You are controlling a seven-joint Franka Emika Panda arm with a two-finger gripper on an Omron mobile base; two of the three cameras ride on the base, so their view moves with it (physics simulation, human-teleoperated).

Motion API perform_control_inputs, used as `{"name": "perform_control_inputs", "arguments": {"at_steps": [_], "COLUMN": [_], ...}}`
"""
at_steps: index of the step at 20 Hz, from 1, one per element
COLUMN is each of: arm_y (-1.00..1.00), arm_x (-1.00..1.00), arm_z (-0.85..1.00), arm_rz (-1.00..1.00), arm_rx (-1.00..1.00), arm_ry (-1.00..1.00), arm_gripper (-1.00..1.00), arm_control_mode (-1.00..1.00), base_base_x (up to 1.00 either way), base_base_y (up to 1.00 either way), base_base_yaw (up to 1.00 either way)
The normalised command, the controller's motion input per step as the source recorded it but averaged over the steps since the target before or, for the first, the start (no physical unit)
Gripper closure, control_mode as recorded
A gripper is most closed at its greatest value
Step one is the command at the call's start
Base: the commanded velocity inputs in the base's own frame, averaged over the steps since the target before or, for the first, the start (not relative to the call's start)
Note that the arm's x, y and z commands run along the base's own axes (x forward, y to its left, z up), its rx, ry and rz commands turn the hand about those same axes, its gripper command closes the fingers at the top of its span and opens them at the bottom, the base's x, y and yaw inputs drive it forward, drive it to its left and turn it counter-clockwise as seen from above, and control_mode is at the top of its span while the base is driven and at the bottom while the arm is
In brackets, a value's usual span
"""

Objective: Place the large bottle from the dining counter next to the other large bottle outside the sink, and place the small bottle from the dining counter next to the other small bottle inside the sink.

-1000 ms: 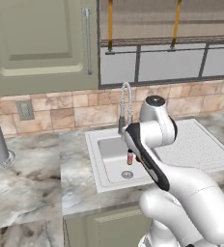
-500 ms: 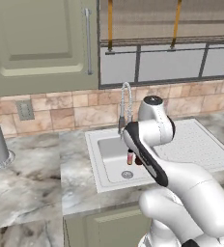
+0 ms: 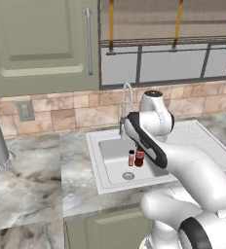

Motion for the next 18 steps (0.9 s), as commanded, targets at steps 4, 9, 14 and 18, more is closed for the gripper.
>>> {"name": "perform_control_inputs", "arguments": {"at_steps": [4,9,14,18], "arm_y": [0.01,0.02,0.16,0.17], "arm_x": [0.08,0.08,0.26,0.17], "arm_z": [-0.39,-0.2,-0.01,-0.04], "arm_rz": [0.0,0.0,0.0,0.0], "arm_rx": [0.0,0.0,0.0,0.0], "arm_ry": [0.0,-0.07,-0.01,0.0], "arm_gripper": [1.0,1.0,1.0,1.0], "arm_control_mode": [-1.0,-1.0,-1.0,-1.0], "base_base_x": [0.0,0.0,0.0,0.0], "base_base_y": [0.0,0.0,0.0,0.0], "base_base_yaw": [0.0,0.0,0.0,0.0]}}
